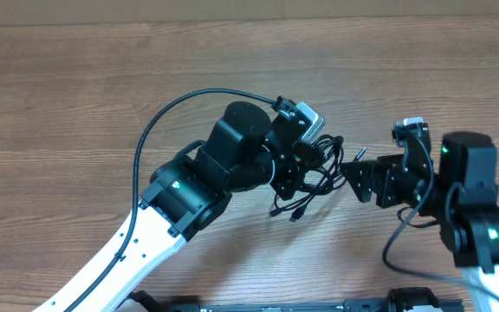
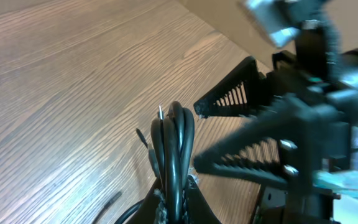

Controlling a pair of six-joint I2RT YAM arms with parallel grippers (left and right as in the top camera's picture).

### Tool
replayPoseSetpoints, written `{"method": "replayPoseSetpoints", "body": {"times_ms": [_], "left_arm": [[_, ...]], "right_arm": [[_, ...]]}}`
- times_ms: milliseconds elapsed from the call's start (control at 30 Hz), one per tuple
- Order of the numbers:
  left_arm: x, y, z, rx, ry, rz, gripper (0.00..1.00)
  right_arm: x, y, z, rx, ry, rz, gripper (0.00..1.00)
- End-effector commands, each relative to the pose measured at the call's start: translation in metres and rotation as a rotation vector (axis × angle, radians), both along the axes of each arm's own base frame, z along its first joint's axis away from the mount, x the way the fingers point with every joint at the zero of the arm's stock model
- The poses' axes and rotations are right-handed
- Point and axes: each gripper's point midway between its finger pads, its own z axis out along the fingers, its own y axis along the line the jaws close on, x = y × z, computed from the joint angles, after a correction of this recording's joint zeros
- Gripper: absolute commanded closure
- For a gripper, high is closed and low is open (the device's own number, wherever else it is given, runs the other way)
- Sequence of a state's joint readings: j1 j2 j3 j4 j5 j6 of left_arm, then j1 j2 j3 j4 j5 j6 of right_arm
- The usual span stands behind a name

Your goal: Untangle cables

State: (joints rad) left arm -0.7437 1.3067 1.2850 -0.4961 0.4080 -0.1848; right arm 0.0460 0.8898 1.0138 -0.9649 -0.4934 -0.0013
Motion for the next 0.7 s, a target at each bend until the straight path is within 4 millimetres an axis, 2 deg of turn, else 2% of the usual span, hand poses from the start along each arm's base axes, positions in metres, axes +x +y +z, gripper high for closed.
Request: {"method": "replayPoseSetpoints", "body": {"times_ms": [0, 133, 300, 500, 667], "left_arm": [[-0.008, -0.006, 0.026, -0.080, -0.012, -0.051, 0.96], [-0.016, -0.012, 0.036, -0.129, -0.011, -0.107, 0.96], [-0.030, -0.019, 0.048, -0.185, -0.012, -0.201, 0.96], [-0.045, -0.023, 0.057, -0.229, -0.003, -0.291, 0.96], [-0.052, -0.026, 0.070, -0.284, -0.006, -0.341, 0.96]], "right_arm": [[-0.006, 0.008, 0.020, 0.025, -0.076, 0.059, 0.15], [-0.002, 0.007, 0.021, 0.018, -0.084, 0.051, 0.16], [0.007, -0.007, 0.015, -0.040, -0.079, -0.022, 0.17], [0.028, -0.009, 0.038, 0.021, -0.166, -0.098, 0.16], [0.037, -0.010, 0.044, 0.040, -0.189, -0.116, 0.16]]}}
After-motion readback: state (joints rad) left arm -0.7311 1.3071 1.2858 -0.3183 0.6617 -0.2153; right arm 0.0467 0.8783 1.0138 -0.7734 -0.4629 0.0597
